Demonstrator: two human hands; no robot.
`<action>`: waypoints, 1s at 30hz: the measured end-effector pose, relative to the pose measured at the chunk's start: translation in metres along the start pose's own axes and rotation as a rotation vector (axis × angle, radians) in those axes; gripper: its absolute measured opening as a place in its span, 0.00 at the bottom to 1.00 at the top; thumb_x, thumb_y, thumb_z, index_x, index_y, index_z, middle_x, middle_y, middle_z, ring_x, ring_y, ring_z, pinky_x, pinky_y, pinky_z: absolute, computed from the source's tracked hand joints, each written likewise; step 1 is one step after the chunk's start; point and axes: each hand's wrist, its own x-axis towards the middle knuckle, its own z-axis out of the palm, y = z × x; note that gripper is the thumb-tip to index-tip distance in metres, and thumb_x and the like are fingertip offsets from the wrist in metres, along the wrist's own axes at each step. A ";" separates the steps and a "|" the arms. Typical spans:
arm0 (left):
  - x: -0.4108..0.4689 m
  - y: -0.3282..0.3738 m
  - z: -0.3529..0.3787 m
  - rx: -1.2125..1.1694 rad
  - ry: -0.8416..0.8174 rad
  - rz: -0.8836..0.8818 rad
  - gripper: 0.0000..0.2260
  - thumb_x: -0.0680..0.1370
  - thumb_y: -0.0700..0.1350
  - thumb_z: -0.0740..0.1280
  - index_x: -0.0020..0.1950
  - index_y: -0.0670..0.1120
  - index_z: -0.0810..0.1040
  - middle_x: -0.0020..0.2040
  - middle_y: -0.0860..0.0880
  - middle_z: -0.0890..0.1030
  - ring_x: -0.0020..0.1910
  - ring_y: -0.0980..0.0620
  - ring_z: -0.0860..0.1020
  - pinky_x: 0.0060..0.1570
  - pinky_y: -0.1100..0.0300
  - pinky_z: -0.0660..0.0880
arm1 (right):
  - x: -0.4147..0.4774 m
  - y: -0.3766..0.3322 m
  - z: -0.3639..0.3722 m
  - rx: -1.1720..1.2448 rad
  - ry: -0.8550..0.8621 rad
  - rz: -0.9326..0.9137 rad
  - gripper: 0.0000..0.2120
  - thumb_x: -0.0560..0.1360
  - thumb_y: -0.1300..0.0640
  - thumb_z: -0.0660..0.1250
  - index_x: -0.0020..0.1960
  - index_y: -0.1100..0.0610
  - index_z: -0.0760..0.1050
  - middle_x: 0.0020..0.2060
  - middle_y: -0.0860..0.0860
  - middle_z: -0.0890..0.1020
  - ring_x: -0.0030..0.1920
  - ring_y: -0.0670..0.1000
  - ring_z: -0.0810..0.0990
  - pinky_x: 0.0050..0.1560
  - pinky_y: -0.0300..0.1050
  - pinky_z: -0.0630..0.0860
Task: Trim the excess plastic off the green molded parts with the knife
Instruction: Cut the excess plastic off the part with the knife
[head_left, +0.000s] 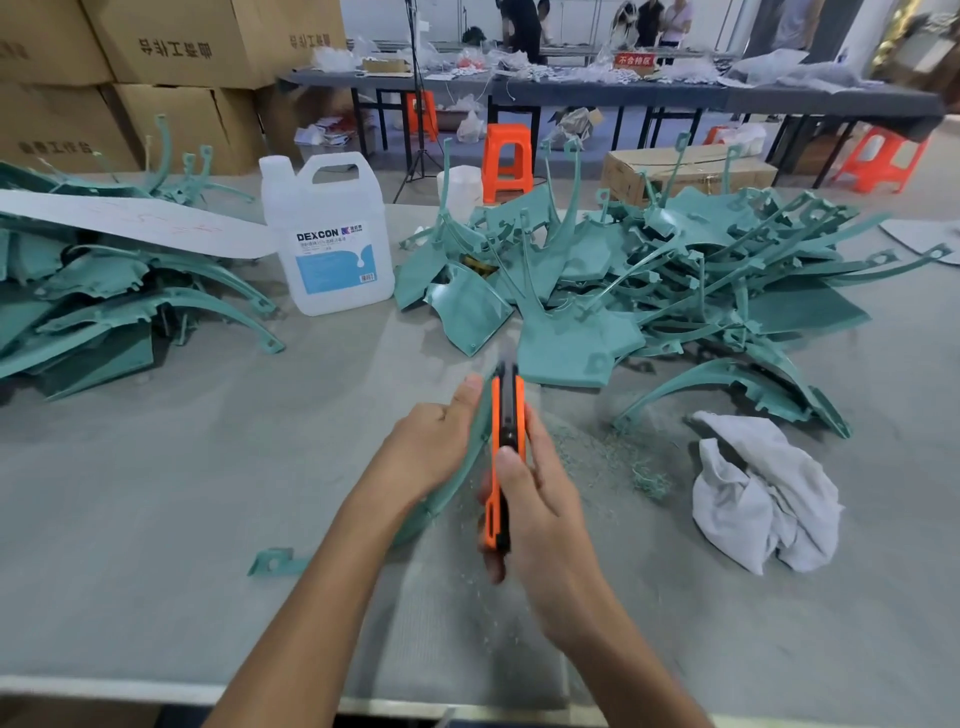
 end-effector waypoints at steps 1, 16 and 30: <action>-0.001 0.001 0.000 0.005 0.017 0.006 0.38 0.75 0.76 0.49 0.35 0.45 0.79 0.35 0.52 0.81 0.37 0.50 0.79 0.42 0.55 0.74 | 0.000 -0.008 -0.004 0.021 -0.012 -0.040 0.23 0.83 0.51 0.57 0.70 0.26 0.65 0.36 0.49 0.77 0.27 0.51 0.73 0.23 0.43 0.70; -0.035 -0.057 0.012 -0.103 0.197 0.277 0.12 0.73 0.62 0.74 0.54 0.62 0.83 0.42 0.66 0.83 0.41 0.66 0.80 0.39 0.70 0.73 | -0.007 -0.009 -0.084 -0.769 0.121 -0.172 0.20 0.77 0.34 0.57 0.68 0.22 0.62 0.37 0.40 0.81 0.36 0.43 0.81 0.37 0.40 0.77; -0.028 -0.067 0.008 -0.176 0.143 0.215 0.18 0.75 0.57 0.74 0.39 0.43 0.79 0.29 0.55 0.72 0.29 0.56 0.67 0.31 0.58 0.65 | 0.054 0.004 -0.097 -0.957 0.142 -0.175 0.20 0.83 0.41 0.58 0.72 0.24 0.60 0.30 0.46 0.77 0.30 0.45 0.76 0.35 0.45 0.73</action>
